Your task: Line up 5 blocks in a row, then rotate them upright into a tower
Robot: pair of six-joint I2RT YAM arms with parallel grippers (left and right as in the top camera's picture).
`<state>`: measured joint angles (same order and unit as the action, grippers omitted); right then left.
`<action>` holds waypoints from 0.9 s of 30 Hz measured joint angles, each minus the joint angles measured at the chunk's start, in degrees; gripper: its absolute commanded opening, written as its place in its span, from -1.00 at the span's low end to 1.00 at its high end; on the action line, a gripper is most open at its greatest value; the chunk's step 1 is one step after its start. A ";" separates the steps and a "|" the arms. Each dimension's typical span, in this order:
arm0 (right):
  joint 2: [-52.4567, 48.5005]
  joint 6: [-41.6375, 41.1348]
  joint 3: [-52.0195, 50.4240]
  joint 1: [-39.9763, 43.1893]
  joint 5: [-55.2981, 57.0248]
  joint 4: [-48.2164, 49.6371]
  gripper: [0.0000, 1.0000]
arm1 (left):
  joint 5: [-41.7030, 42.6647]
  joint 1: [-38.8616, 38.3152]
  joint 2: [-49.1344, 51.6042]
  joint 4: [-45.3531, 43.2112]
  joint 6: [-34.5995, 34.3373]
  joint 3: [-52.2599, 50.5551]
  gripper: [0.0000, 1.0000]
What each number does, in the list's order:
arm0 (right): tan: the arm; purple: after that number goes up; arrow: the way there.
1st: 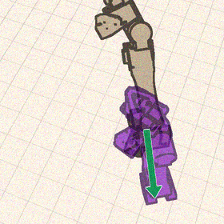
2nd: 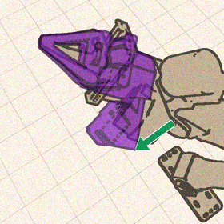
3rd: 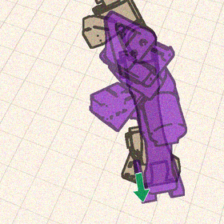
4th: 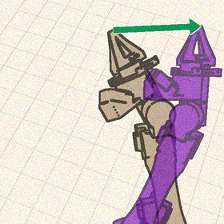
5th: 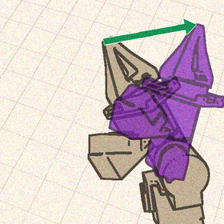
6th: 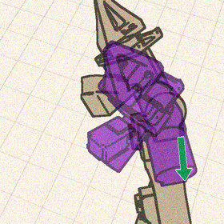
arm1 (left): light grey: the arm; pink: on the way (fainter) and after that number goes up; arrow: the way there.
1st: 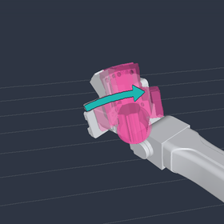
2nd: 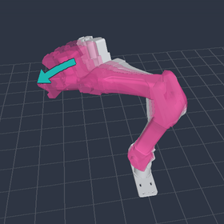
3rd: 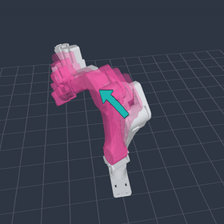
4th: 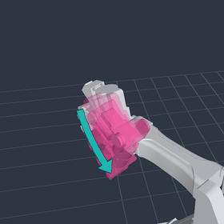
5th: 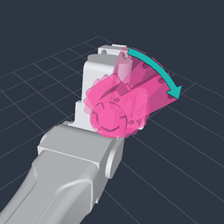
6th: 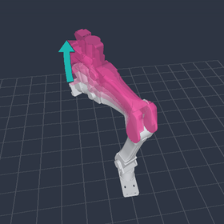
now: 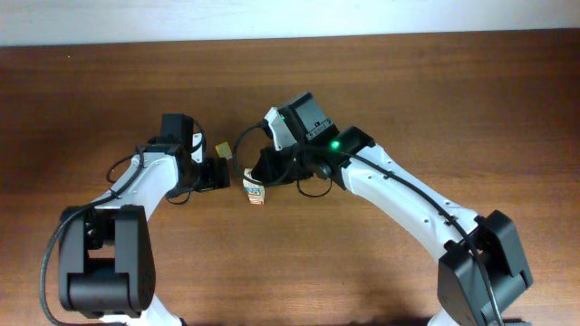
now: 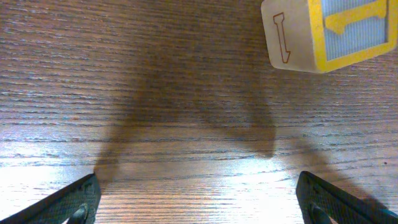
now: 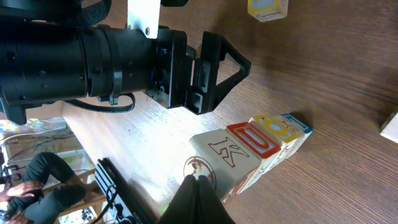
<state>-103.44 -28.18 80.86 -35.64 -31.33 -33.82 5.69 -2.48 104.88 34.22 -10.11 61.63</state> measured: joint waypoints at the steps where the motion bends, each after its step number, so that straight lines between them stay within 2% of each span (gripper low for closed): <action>1: 0.00 0.22 0.00 0.00 0.00 0.07 -0.92 | 0.00 0.00 0.00 0.00 0.00 0.00 0.98; 6: 0.00 0.66 0.00 0.00 0.02 0.24 -0.92 | 0.00 0.00 0.00 0.00 0.02 0.00 0.98; 12: 0.02 1.18 0.11 -0.07 -0.22 0.52 -0.64 | 0.00 0.00 0.00 -0.02 0.00 0.00 0.99; 27: 0.50 1.27 0.35 -0.15 -0.59 0.52 -0.46 | -0.17 0.00 0.00 0.00 0.00 -0.02 0.98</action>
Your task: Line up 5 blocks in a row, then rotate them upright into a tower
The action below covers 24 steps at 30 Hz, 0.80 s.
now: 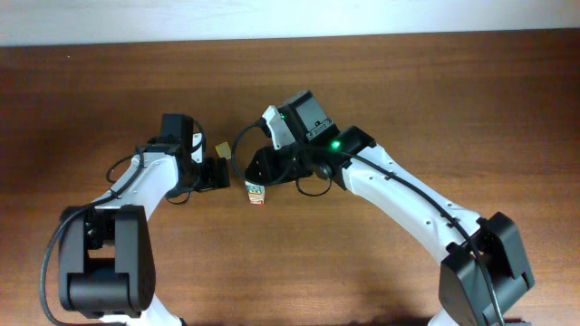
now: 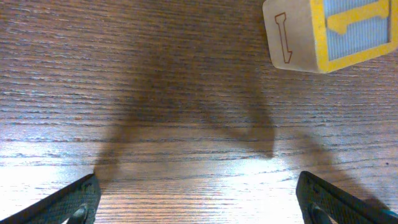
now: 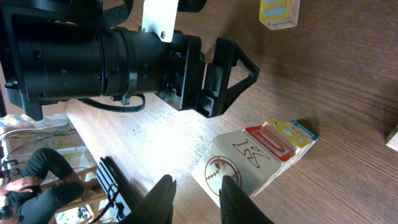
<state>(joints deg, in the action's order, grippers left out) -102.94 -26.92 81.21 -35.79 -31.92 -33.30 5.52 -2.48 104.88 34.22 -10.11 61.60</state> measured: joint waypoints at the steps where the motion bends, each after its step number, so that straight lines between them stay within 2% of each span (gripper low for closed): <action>1: 0.04 0.00 0.00 0.00 0.04 -0.04 -0.46 | 0.00 0.00 0.00 0.00 0.00 0.00 0.98; 12: 0.04 0.00 0.15 -1.49 1.07 0.22 -0.46 | 0.00 0.02 0.00 0.00 0.00 0.00 0.98; 16: 0.04 -0.04 0.33 -1.49 1.25 0.17 -0.38 | 0.00 0.00 0.00 0.00 0.00 0.00 0.98; 24: 0.24 0.00 0.35 -1.49 1.51 0.13 -0.36 | 0.00 0.02 0.00 0.00 0.00 0.00 0.98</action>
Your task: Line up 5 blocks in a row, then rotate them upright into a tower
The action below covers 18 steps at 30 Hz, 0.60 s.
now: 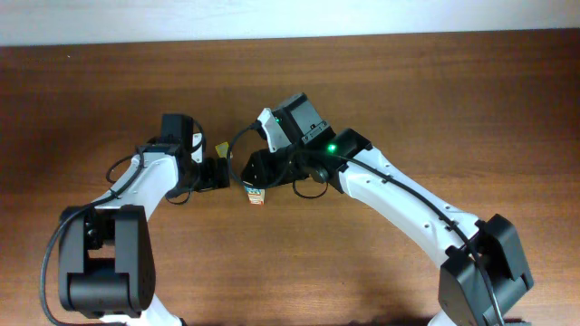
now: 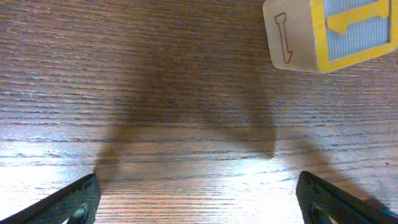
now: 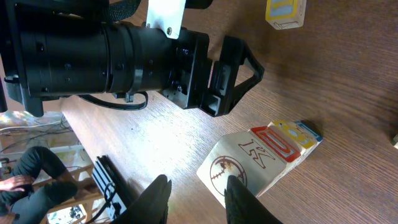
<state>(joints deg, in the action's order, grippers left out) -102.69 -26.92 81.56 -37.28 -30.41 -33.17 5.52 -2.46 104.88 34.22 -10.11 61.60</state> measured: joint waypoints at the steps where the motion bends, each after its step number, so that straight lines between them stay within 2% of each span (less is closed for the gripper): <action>1: 0.00 0.02 0.02 0.00 0.02 -0.02 -0.36 | 0.00 0.00 0.00 0.00 0.00 0.00 0.99; 18: 0.46 3.82 0.02 -0.22 2.16 0.35 -0.37 | 0.00 0.00 0.00 0.00 0.00 0.00 0.98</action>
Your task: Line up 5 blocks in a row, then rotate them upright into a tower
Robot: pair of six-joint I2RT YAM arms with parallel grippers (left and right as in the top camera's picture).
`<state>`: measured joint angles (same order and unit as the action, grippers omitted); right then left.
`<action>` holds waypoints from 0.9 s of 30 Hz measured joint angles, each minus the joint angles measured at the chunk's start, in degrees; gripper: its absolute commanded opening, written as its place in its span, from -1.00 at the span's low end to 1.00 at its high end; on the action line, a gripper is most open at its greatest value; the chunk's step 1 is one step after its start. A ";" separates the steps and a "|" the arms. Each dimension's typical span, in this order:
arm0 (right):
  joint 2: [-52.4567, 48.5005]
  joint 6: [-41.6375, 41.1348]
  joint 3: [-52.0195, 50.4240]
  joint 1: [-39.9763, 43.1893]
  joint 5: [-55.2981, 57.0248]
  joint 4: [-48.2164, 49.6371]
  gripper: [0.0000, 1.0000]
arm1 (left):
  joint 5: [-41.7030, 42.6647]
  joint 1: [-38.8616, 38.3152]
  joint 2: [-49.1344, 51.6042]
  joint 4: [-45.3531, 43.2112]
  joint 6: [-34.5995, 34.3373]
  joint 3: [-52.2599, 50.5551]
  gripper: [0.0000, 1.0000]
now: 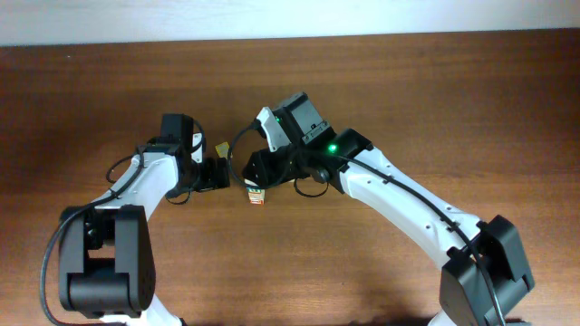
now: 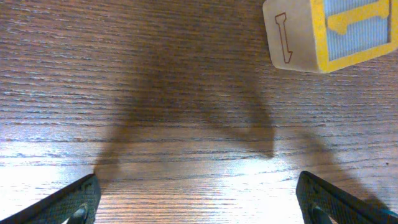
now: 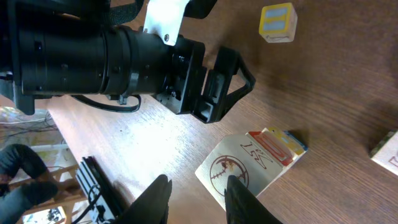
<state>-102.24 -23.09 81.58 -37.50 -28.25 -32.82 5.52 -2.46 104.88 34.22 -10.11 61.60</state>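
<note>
A row of several lettered wooden blocks (image 3: 249, 163) lies on the table, its near end face showing a baseball drawing, then a K and a red O. My right gripper (image 3: 198, 202) is open just over that end; one of its fingers (image 3: 241, 198) overlaps the baseball face's lower edge, and nothing is gripped. In the overhead view only the row's end (image 1: 256, 194) shows below the right gripper (image 1: 253, 174). A yellow-bordered block (image 2: 329, 32) lies apart, ahead and right of my open, empty left gripper (image 2: 199, 205), which sits low over bare wood.
The left gripper (image 3: 217, 87) faces the block row from close by, a short gap from the right gripper. The yellow block (image 1: 220, 148) lies behind it. Another pale block (image 3: 387, 151) shows at the right wrist view's right edge. The table (image 1: 435, 109) is brown wood.
The right wrist view has shifted slightly: the yellow block and the edge block sit further into the frame. The right gripper stays open by the baseball end. The left arm has not moved.
The right gripper was first shut, its fingertips together at the baseball end of the block row. Then it stood open with the fingers apart at that same end, and it has stayed so with small shifts. The left gripper remained open and still throughout.
</note>
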 measured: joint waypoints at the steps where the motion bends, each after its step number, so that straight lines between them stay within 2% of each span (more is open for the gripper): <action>1: 0.11 0.50 0.00 -0.07 0.44 -0.07 -0.37 | 0.00 0.00 0.00 0.00 0.00 0.00 0.98; 27: 0.72 1.07 -0.02 -1.14 2.29 -0.55 -0.36 | 0.00 -0.02 0.00 0.00 0.00 0.00 0.98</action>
<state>-101.51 -22.02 81.56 -38.63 -25.96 -33.36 5.52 -2.48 104.88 34.22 -10.11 61.60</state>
